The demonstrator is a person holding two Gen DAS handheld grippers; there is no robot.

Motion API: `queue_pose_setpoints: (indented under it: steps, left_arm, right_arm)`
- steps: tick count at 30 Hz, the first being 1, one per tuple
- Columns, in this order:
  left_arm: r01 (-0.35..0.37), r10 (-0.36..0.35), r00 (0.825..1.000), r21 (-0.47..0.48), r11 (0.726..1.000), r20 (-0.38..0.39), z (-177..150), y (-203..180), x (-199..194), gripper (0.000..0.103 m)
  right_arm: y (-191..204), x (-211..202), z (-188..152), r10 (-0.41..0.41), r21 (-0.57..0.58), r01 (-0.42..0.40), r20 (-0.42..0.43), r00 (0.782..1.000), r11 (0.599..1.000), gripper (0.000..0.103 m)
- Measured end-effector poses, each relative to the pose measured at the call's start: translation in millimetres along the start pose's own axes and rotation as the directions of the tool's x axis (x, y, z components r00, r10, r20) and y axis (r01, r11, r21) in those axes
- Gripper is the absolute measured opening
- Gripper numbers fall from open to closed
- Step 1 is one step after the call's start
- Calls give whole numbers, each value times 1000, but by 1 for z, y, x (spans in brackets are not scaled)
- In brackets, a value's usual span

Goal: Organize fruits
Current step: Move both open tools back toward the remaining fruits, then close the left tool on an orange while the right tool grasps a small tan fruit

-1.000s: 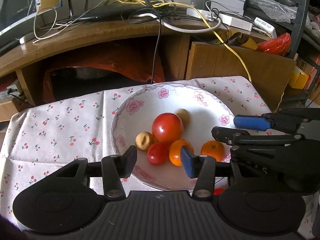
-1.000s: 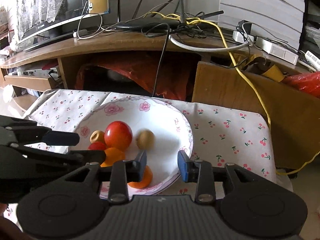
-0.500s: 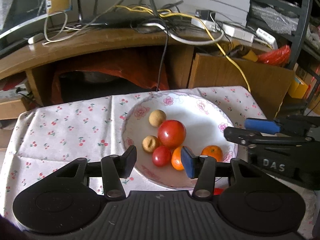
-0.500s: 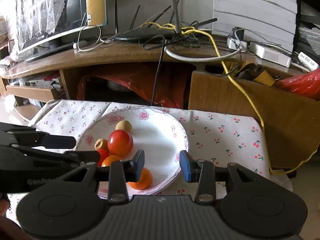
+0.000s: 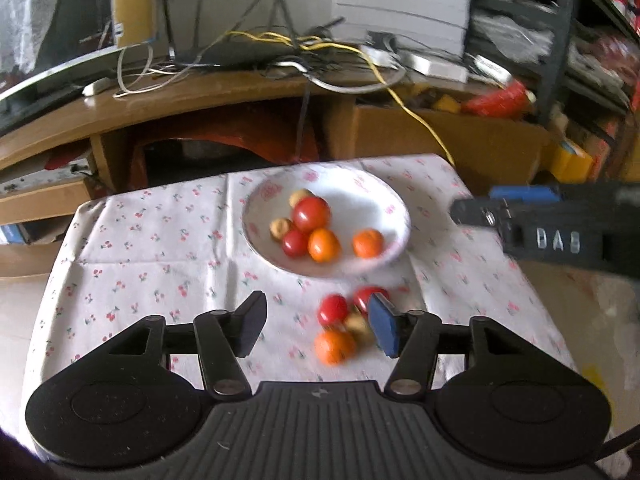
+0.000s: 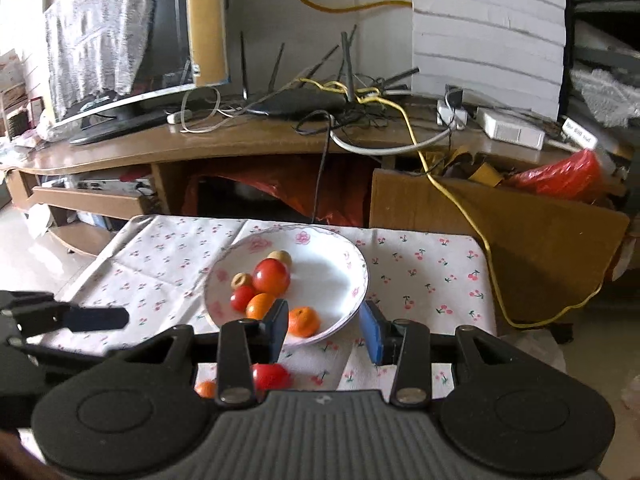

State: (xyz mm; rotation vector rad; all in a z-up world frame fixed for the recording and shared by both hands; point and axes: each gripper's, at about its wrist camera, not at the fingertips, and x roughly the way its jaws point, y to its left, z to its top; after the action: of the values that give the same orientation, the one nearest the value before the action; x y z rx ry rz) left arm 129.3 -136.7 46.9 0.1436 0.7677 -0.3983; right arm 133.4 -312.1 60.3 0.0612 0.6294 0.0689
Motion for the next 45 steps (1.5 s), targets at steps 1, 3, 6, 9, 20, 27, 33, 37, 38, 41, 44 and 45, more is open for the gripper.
queue_pose_setpoints:
  steps: [1, 3, 6, 9, 20, 27, 33, 37, 38, 41, 44, 45]
  left_arm:
    - [3, -4, 1000, 14, 1000, 6, -2, -3, -2, 64]
    - [19, -19, 1000, 21, 1000, 9, -5, -7, -2, 64]
    - [40, -41, 999, 37, 998, 3, -9, -12, 10, 64]
    - [56, -56, 998, 71, 996, -8, -16, -17, 22, 64]
    - [79, -73, 994, 73, 994, -77, -36, -5, 59, 64]
    - [61, -58, 995, 35, 998, -80, -40, 1, 57, 64]
    - [101, -98, 993, 41, 994, -72, -36, -7, 69, 63]
    - [110, -106, 992, 54, 992, -74, -36, -4, 80, 62]
    - [111, -106, 991, 55, 992, -78, -36, -3, 83, 62]
    - [116, -111, 989, 53, 992, -95, -38, -1, 89, 58]
    - [123, -117, 989, 57, 991, -93, -39, 0, 88, 53]
    - [126, -120, 988, 58, 990, -95, -39, 0, 87, 49]
  right_arm:
    - [2, -7, -1, 4, -1, -4, 7, 1000, 1000, 54]
    - [6, -15, -4, 8, 2, -8, 20, 1000, 1000, 54]
    - [11, -18, -11, 3, -16, -2, 32, 999, 1000, 54]
    - [11, -13, -17, -6, -28, 7, 29, 1000, 1000, 54]
    - [9, 34, -39, 6, -51, -13, -126, 992, 999, 54]
    - [2, 38, -43, 16, -19, -19, -149, 989, 1000, 54]
    - [4, 41, -42, 12, -30, -17, -163, 987, 999, 55]
    - [3, 42, -42, 38, -18, -42, -158, 987, 999, 54]
    - [4, 43, -43, 44, -23, -49, -167, 985, 999, 54]
    - [5, 49, -46, 57, -25, -63, -197, 979, 998, 54]
    - [7, 54, -45, 62, -28, -69, -209, 976, 997, 55]
    - [7, 55, -45, 65, -24, -71, -215, 975, 997, 54]
